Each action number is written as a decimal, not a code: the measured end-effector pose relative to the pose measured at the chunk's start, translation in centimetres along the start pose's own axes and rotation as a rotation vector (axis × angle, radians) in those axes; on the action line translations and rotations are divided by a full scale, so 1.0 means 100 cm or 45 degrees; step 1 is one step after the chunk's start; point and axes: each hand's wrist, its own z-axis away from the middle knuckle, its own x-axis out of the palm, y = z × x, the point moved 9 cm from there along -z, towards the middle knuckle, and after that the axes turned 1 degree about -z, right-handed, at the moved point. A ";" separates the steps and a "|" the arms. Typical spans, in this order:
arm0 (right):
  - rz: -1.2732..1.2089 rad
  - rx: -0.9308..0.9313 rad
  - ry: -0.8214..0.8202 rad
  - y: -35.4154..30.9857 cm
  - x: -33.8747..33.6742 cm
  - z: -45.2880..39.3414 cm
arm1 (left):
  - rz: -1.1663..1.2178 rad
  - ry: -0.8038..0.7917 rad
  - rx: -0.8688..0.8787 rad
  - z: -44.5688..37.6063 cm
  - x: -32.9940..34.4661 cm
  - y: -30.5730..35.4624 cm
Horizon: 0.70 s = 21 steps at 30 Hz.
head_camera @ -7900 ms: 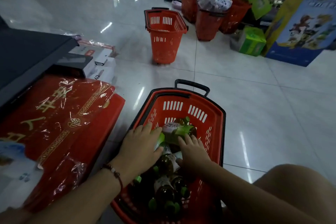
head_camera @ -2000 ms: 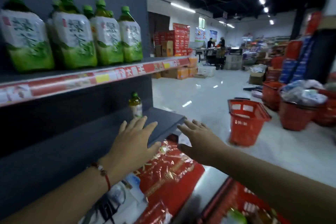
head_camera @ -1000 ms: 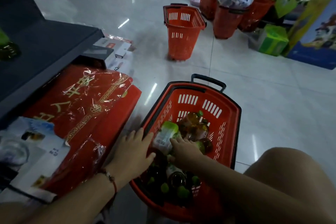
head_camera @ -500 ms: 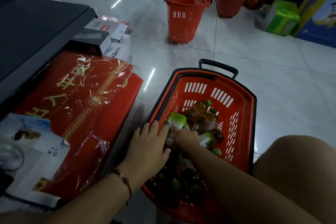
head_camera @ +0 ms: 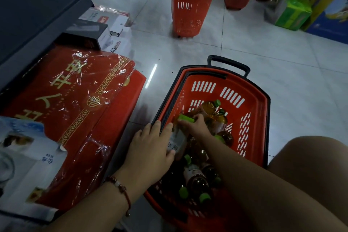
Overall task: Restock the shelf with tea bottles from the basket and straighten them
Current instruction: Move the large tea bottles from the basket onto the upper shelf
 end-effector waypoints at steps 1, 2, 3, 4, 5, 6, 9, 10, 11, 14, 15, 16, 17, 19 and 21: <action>-0.029 0.003 0.000 0.000 0.001 0.001 | 0.002 -0.008 -0.001 -0.001 0.000 0.000; -0.064 0.014 -0.006 0.002 0.001 0.002 | 0.002 -0.012 -0.001 -0.002 0.000 0.001; -0.063 0.022 -0.012 0.002 0.000 0.004 | 0.000 -0.013 0.000 -0.003 -0.001 0.001; -0.026 0.027 -0.019 0.002 0.000 0.007 | -0.004 -0.013 0.003 -0.004 -0.001 0.002; 0.031 0.032 -0.025 0.001 -0.003 0.010 | -0.009 -0.015 0.011 -0.005 -0.002 0.003; 0.094 0.030 -0.016 0.001 -0.006 0.012 | -0.015 -0.017 0.020 -0.005 -0.003 0.004; 0.181 -0.038 -0.014 -0.001 -0.015 0.018 | -0.013 -0.011 0.037 -0.003 -0.008 0.006; 0.198 -0.066 -0.034 -0.003 -0.015 0.022 | -0.004 -0.004 0.040 -0.002 -0.009 0.005; 0.210 -0.090 -0.057 -0.006 -0.014 0.028 | 0.005 0.003 0.043 -0.001 -0.011 0.005; 0.262 -0.116 -0.057 -0.014 -0.020 0.047 | 0.018 0.010 0.053 0.005 -0.014 0.003; 0.265 -0.129 -0.036 -0.019 -0.026 0.053 | 0.024 0.015 0.057 0.008 -0.016 0.004; 0.248 -0.134 -0.016 -0.022 -0.033 0.060 | 0.030 0.027 0.060 0.010 -0.019 0.004; 0.209 -0.151 -0.001 -0.030 -0.041 0.072 | 0.037 0.044 0.067 0.013 -0.023 0.005; 0.056 -0.159 -0.024 -0.043 -0.056 0.099 | 0.059 0.083 0.084 0.020 -0.030 0.008; -0.094 -0.123 -0.060 -0.052 -0.071 0.125 | 0.126 0.126 0.099 0.029 -0.038 0.012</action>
